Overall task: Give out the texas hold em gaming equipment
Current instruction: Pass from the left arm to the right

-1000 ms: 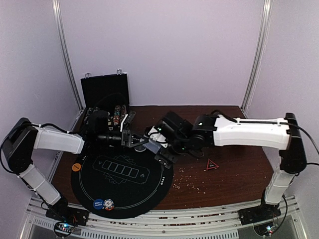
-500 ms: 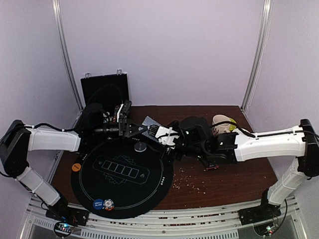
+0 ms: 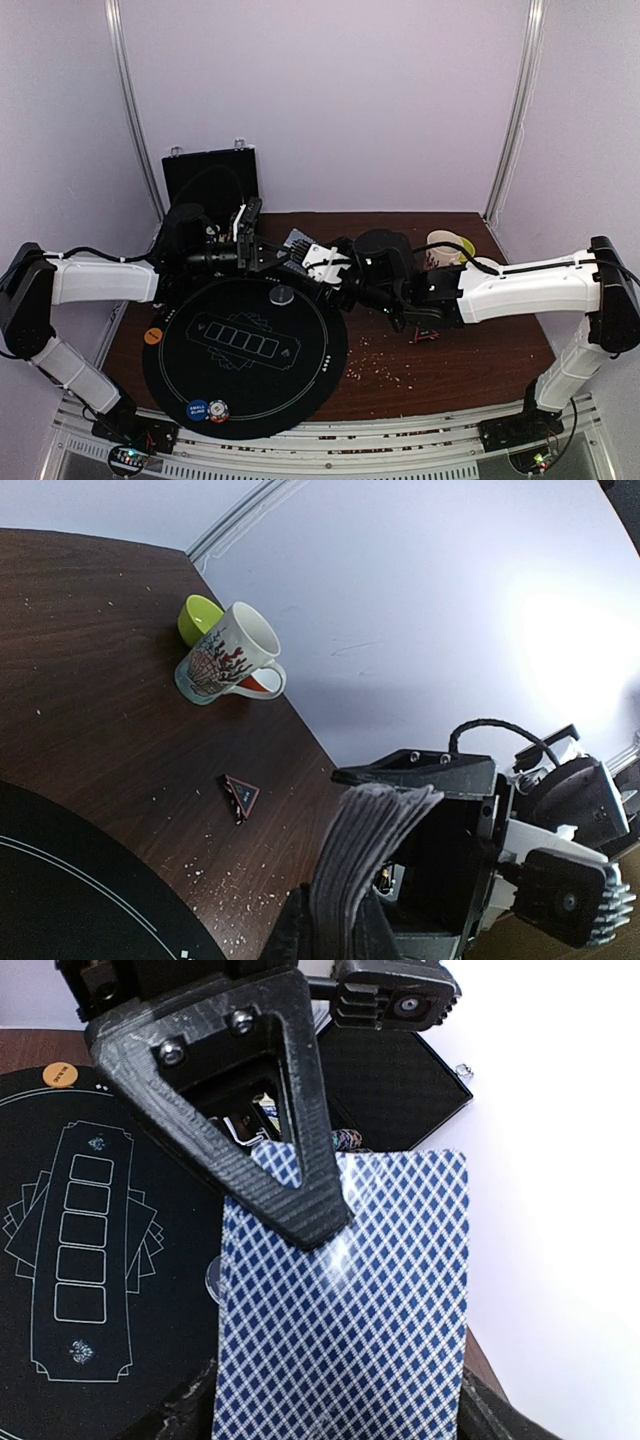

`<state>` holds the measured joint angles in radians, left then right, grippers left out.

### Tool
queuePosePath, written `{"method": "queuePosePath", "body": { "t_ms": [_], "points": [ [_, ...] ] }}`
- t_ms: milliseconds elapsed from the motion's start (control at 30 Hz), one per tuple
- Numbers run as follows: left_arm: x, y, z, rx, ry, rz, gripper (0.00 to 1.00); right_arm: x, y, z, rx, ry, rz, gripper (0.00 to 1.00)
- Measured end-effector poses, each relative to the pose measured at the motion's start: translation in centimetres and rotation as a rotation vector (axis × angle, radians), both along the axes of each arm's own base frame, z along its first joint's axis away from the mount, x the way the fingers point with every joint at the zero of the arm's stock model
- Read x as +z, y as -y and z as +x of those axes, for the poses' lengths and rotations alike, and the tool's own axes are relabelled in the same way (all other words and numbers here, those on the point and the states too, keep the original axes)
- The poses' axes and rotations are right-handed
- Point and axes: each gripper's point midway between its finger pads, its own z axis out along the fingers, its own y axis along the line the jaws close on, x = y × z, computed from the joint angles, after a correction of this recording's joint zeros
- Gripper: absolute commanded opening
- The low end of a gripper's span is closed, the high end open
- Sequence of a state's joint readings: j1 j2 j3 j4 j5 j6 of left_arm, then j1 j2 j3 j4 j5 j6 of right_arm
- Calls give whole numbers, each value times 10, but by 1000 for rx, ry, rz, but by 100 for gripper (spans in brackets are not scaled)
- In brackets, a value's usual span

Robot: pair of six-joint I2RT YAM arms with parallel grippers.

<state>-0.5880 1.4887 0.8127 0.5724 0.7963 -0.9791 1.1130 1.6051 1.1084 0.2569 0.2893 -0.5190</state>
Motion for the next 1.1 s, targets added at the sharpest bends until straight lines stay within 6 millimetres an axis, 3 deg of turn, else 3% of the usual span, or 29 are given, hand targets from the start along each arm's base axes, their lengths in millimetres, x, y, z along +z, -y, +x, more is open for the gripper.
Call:
{"method": "queuePosePath", "body": {
  "t_ms": [167, 300, 500, 667, 833, 967, 1100],
  "points": [
    [0, 0, 0, 0, -3, -1, 0, 4, -4, 4, -11, 11, 2, 67],
    [-1, 0, 0, 1, -9, 0, 0, 2, -5, 6, -19, 12, -3, 75],
    [-2, 0, 1, 4, -18, 1, 0, 0, -4, 8, -31, 16, -12, 55],
    [-4, -1, 3, 15, -39, 2, 0, 3, -5, 9, -33, 25, -19, 49],
    [-6, 0, 3, 12, -48, 3, 35, 2, -5, 8, -28, 10, -38, 49],
    [-5, 0, 2, 5, -14, 9, 58, -1, -7, 2, 5, -37, -67, 49],
    [-13, -1, 2, -3, 11, 61, 70, -14, -8, -9, 53, -110, -115, 49]
  ]
}}
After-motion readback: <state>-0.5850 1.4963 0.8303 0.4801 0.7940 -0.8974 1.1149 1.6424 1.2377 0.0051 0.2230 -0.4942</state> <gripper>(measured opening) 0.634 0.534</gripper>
